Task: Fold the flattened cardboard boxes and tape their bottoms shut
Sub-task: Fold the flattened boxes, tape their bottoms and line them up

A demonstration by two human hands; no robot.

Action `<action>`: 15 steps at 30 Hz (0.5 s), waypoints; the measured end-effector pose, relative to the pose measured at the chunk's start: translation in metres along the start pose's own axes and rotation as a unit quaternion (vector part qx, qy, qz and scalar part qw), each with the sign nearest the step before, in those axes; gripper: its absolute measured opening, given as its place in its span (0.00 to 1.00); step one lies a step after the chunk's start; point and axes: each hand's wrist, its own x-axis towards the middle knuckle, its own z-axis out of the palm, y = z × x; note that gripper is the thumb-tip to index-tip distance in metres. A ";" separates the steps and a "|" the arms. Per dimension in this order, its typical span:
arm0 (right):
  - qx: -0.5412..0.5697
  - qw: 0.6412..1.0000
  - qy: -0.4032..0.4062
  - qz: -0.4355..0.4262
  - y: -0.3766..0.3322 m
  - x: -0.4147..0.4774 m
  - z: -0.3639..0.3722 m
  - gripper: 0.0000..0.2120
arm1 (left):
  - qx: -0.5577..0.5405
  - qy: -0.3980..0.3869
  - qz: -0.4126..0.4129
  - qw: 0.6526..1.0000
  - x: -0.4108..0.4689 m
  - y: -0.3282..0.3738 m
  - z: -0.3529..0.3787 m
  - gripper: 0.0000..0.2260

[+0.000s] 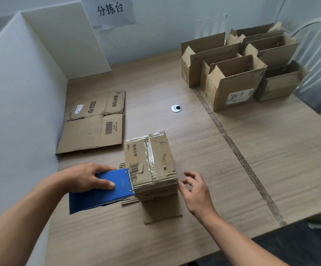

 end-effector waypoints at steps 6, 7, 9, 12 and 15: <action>-0.023 0.998 -0.052 -0.017 0.003 0.011 -0.007 0.03 | 0.006 0.011 0.002 1.000 -0.001 0.000 0.002 0.21; -0.030 0.998 -0.054 -0.027 0.002 0.014 -0.009 0.03 | 0.008 0.012 0.003 1.000 -0.001 0.000 0.002 0.19; -0.036 0.995 -0.074 -0.049 -0.002 0.019 -0.013 0.05 | 0.010 0.012 0.003 1.000 -0.001 0.001 0.001 0.17; -0.040 0.992 -0.105 -0.051 -0.007 0.024 -0.018 0.07 | 0.016 0.011 0.001 1.000 -0.002 0.002 0.001 0.17; -0.012 0.993 -0.112 -0.040 -0.013 0.026 -0.022 0.09 | 0.027 0.011 -0.001 1.000 -0.001 0.003 0.001 0.17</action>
